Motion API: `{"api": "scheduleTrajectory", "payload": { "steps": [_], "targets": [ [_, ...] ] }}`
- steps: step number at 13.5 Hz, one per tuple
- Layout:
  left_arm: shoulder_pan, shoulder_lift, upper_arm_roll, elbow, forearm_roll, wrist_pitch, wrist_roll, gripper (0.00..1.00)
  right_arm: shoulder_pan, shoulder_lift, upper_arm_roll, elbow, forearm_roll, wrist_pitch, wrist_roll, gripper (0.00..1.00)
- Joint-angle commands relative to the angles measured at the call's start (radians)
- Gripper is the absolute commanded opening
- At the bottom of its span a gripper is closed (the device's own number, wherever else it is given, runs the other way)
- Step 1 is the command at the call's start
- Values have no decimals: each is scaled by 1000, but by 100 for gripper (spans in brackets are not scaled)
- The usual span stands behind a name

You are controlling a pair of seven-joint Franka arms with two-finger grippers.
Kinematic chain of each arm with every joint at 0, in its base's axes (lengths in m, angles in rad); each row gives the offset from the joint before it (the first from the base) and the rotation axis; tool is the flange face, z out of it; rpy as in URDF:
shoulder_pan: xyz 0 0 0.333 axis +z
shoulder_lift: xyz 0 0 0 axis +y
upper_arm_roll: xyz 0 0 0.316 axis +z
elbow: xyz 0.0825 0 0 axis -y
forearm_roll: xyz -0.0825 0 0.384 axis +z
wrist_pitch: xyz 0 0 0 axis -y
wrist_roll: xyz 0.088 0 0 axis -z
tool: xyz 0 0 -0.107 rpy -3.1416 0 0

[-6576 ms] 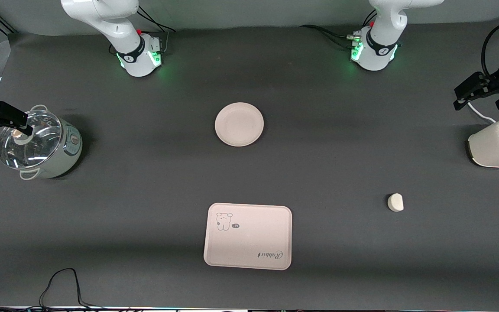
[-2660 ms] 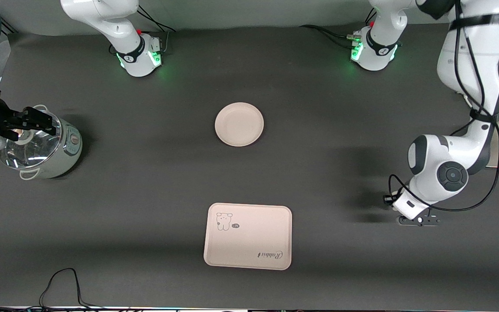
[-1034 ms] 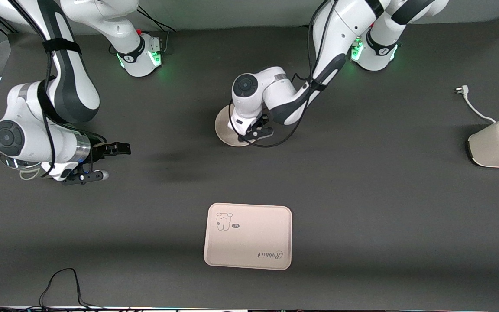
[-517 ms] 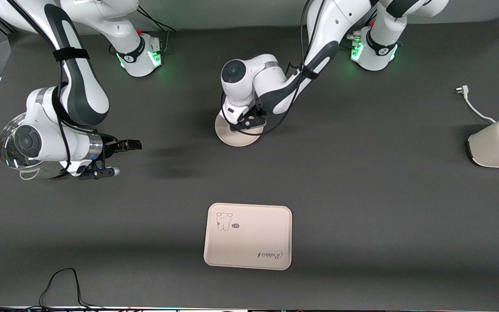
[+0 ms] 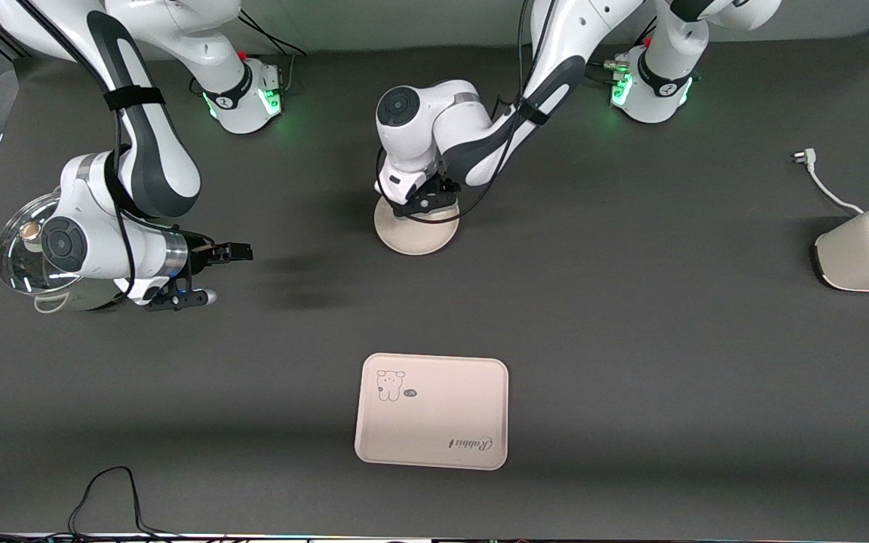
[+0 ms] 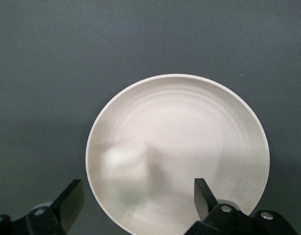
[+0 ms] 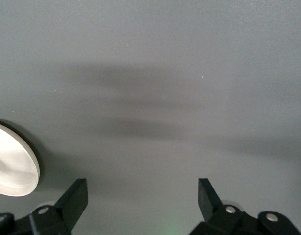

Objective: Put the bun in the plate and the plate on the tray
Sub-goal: 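Lower the bun onto the white plate and open the left gripper, then withdraw the left gripper while the right gripper reaches the plate rim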

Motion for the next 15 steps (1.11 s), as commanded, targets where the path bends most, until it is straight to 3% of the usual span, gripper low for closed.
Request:
{"api": "scheduleTrajectory", "payload": {
  "steps": [1, 2, 4, 7, 11, 15],
  "targets": [
    [-19, 3, 14, 30, 20, -19, -34, 100, 17, -15, -14, -17, 25, 15, 6, 100],
    [-17, 0, 14, 30, 20, -23, -34, 100, 18, -14, -13, -17, 26, 18, 7, 100],
    [3, -43, 14, 30, 17, -37, -27, 100, 22, 2, -13, -27, 131, 41, 4, 100],
    [124, -207, 4, 30, 5, -195, 57, 100, 95, 25, -13, -62, 230, 111, 18, 100],
    [453, -474, 10, 31, -150, -416, 512, 100, 202, 32, -13, -180, 325, 286, 19, 100],
    [717, -589, 61, 39, -141, -531, 876, 100, 354, 69, -14, -233, 446, 421, 53, 99]
  ]
}}
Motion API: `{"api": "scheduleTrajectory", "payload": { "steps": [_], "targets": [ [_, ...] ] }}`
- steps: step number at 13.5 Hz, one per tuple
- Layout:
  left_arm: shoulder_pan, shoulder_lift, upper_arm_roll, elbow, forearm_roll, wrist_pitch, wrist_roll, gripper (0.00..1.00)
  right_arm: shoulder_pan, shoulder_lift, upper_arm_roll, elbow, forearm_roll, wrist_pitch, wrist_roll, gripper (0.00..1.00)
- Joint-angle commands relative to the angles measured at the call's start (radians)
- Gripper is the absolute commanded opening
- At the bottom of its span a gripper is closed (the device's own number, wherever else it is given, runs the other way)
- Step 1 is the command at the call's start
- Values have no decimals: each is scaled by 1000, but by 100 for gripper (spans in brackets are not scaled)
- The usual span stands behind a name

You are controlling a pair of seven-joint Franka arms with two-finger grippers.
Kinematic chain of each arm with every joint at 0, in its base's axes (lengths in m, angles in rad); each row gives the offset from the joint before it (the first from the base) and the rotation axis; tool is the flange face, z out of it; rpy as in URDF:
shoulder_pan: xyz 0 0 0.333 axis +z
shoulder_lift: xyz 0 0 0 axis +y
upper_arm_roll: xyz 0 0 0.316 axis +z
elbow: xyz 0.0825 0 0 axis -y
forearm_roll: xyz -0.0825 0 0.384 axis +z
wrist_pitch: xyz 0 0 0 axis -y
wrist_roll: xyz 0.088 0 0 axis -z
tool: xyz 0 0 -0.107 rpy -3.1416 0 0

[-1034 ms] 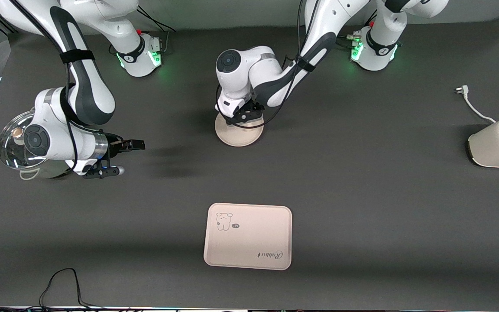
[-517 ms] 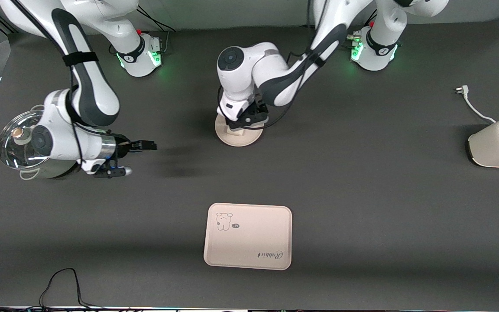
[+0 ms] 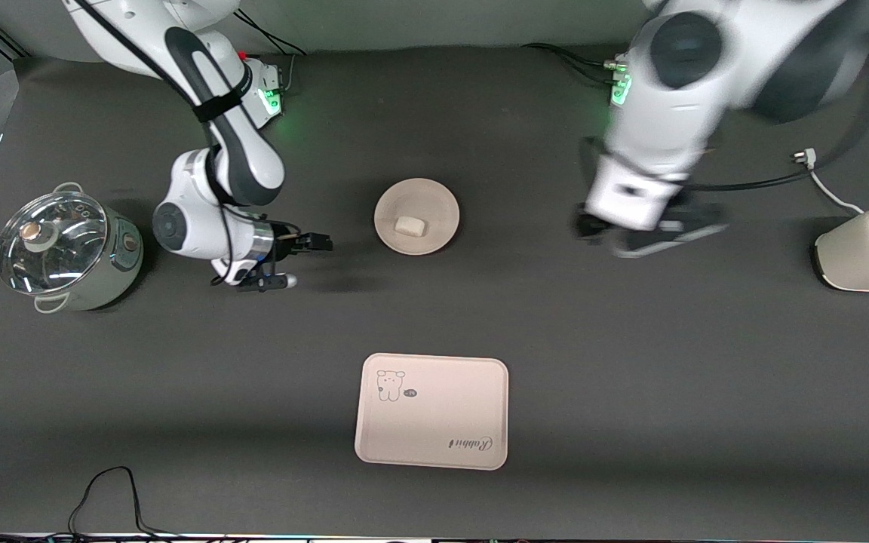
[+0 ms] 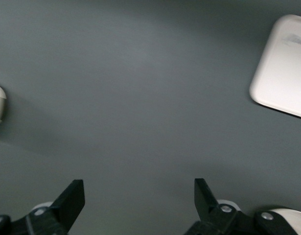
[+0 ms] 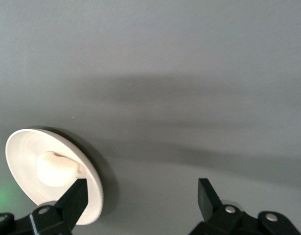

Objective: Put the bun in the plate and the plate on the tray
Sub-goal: 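Withdraw the left gripper while the right gripper reaches the plate rim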

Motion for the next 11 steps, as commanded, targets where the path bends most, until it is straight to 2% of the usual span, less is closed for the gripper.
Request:
{"api": "scheduleTrajectory", "payload": {
  "steps": [1, 4, 5, 8, 9, 10, 11],
  "targets": [
    [129, -48, 20, -25, -20, -29, 208, 100, 123, 22, -14, -21, 50, 91, 88, 99],
    [160, -44, 53, 3, -33, -55, 319, 100, 223, 62, -14, -22, 52, 160, 173, 99],
    [160, -38, 87, 6, -31, -43, 345, 100, 249, 74, -15, -22, 52, 180, 193, 98],
    [154, -33, 245, 17, -36, -19, 545, 100, 321, 102, -14, -27, 52, 234, 251, 90],
    [149, -33, 271, 11, -39, -19, 563, 100, 344, 108, -15, -33, 52, 255, 266, 81],
    [146, -33, 276, 7, -43, -19, 563, 100, 358, 111, -14, -40, 52, 275, 270, 66],
    [113, -33, 302, 9, -56, -19, 563, 100, 375, 119, -14, -51, 52, 298, 270, 56]
  ]
}}
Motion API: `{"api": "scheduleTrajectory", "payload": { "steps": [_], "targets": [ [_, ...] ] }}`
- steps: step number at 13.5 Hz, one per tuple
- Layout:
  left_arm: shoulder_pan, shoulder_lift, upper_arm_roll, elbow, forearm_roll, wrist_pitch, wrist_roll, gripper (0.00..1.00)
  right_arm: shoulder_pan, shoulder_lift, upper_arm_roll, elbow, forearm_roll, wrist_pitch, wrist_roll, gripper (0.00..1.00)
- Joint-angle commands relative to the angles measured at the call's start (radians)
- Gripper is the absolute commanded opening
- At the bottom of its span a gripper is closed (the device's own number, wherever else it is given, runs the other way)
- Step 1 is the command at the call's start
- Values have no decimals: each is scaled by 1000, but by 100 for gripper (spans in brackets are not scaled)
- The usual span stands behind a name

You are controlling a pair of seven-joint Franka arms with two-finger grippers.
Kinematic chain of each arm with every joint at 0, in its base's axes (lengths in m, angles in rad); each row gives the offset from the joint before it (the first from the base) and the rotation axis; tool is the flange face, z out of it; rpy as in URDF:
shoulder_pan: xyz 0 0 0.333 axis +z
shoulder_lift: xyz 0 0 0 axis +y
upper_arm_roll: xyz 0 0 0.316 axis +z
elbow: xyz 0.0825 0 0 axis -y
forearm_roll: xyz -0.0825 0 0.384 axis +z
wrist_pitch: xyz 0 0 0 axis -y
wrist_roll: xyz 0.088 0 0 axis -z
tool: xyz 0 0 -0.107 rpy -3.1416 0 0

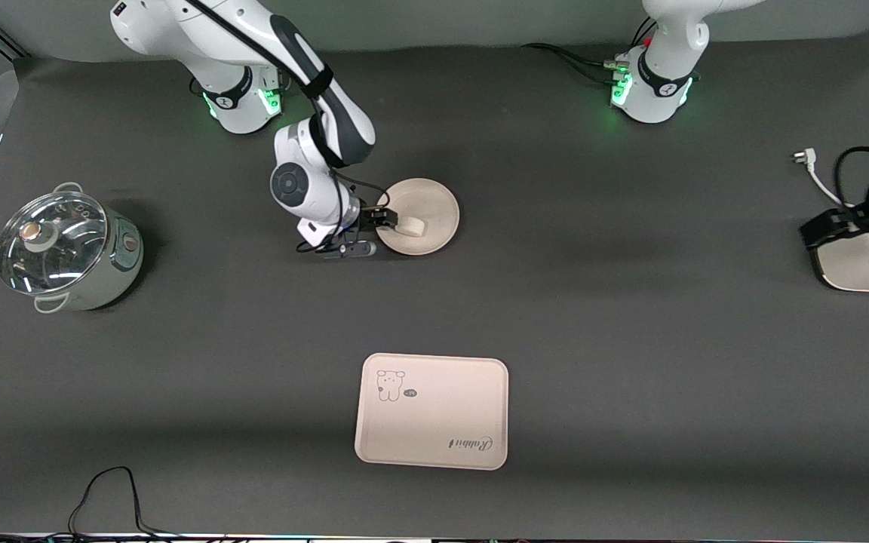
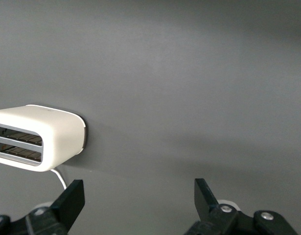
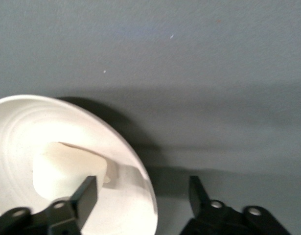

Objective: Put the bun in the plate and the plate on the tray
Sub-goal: 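Grip the plate rim with the right gripper and carry it over the tray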

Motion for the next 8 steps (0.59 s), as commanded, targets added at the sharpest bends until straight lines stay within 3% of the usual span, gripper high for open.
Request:
{"api": "scheduleTrajectory", "payload": {
  "steps": [1, 2, 3, 5, 8],
  "targets": [
    [-140, -6, 123, 6, -45, -1, 12, 100, 55, 8, -16, -27, 24, 69, 17, 42],
    [-250, -11, 227, 9, -68, -8, 13, 100, 71, 8, -16, -40, 24, 79, 17, 23],
    [-280, -12, 258, 12, -103, -8, 13, 100, 71, 6, -16, -43, 30, 80, 40, 0],
    [-281, -14, 260, 12, -137, -10, 15, 100, 80, 3, -16, -41, 44, 82, 138, 0],
    [-285, -47, 257, 13, -142, -36, 38, 100, 85, -12, -28, -38, 37, 80, 136, 0]
  ]
}}
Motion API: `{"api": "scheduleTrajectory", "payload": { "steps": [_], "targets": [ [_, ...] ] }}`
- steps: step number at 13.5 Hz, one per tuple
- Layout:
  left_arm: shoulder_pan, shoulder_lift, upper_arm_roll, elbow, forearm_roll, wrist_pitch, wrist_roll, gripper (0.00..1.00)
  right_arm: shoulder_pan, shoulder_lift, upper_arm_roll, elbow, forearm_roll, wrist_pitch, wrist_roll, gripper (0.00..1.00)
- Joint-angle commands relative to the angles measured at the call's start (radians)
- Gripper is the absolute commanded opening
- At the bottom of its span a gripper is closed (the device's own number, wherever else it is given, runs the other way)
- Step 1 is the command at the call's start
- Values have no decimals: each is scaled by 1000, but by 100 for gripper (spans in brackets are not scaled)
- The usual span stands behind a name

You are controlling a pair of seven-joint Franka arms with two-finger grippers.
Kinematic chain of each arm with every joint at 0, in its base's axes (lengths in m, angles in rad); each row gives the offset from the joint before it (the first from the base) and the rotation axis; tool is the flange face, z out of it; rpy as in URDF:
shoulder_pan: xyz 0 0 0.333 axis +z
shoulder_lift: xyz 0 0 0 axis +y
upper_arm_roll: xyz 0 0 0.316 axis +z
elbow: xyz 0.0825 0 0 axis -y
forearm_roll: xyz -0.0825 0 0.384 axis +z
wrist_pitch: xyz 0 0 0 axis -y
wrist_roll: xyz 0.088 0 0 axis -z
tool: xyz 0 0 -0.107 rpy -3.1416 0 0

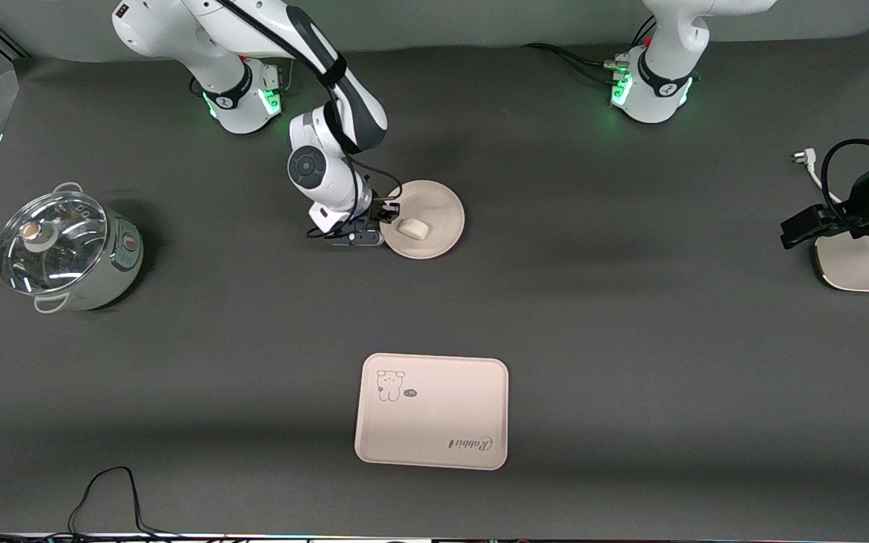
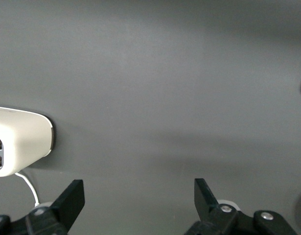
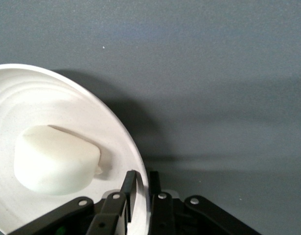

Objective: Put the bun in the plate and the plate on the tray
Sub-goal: 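Grip the plate rim with the right gripper and carry it over the tray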

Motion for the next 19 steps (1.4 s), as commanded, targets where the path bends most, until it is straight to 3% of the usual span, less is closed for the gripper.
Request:
{"api": "scheduleTrajectory", "payload": {
  "steps": [1, 3, 6, 8, 10, 12, 14, 17, 19],
  "targets": [
    [-21, -53, 22, 5, -18, -34, 42, 100, 26, -16, -57, 0, 6, 8, 20, 0],
    [-23, -55, 22, 5, -33, -35, 85, 100, 20, -28, -132, 58, -64, -51, 1, 0],
    [-31, -49, 11, -4, -27, -34, 92, 100, 17, -8, -278, 318, -121, -367, 3, 0],
    [-21, -44, 11, 11, -40, -34, 98, 100, 7, 14, -354, 464, -131, -493, -2, 0],
    [-24, -41, 11, 25, -27, -37, 98, 100, -59, 40, -363, 595, -128, -571, 0, 0],
    [-21, -43, 11, 28, -40, -38, 96, 100, -127, 131, -358, 780, -100, -624, 1, 0],
    [-23, -43, 11, 30, -35, -34, 96, 100, -164, 265, -358, 964, 28, -638, 9, 0],
    [-27, -43, 11, 33, -35, -26, 96, 100, -231, 502, -354, 1225, 139, -578, 41, 0],
    [-32, -41, 9, 48, -35, -31, 96, 100, -239, 611, -354, 1315, 158, -480, 83, 0]
  ]
}}
